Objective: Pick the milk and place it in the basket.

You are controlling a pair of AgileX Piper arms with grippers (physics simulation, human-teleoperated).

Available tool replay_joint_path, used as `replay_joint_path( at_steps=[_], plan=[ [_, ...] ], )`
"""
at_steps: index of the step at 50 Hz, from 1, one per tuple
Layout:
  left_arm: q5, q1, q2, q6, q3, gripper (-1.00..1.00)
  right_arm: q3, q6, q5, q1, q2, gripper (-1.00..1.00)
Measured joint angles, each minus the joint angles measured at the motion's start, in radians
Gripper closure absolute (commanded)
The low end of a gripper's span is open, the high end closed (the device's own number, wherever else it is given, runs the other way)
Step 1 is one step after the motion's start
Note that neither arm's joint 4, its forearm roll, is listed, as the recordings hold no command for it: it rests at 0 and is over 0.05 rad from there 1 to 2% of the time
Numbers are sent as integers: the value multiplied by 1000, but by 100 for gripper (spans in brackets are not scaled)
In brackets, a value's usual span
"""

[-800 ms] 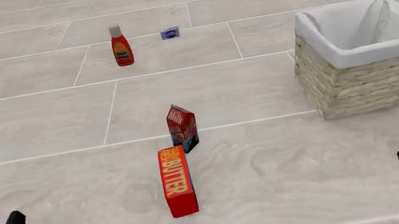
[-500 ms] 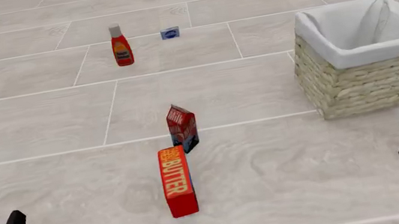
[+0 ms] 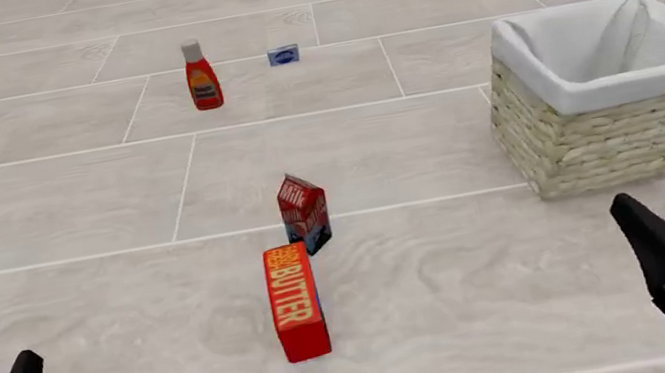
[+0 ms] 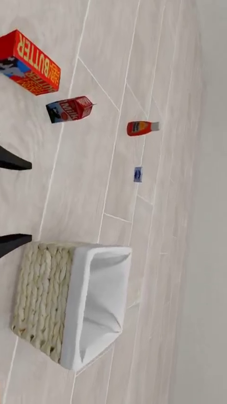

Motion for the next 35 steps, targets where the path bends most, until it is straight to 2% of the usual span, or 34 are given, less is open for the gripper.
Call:
replay_joint_path(
  at_steps=[8,18,35],
  plan=[
    [0,0,0,0,0,-100,-95,-14,-4,101,161,-100],
    [0,0,0,0,0,-100,-225,-40,9,183,343,-100],
    [0,0,0,0,0,-100,-444,-66,5,262,676,-100]
  ],
)
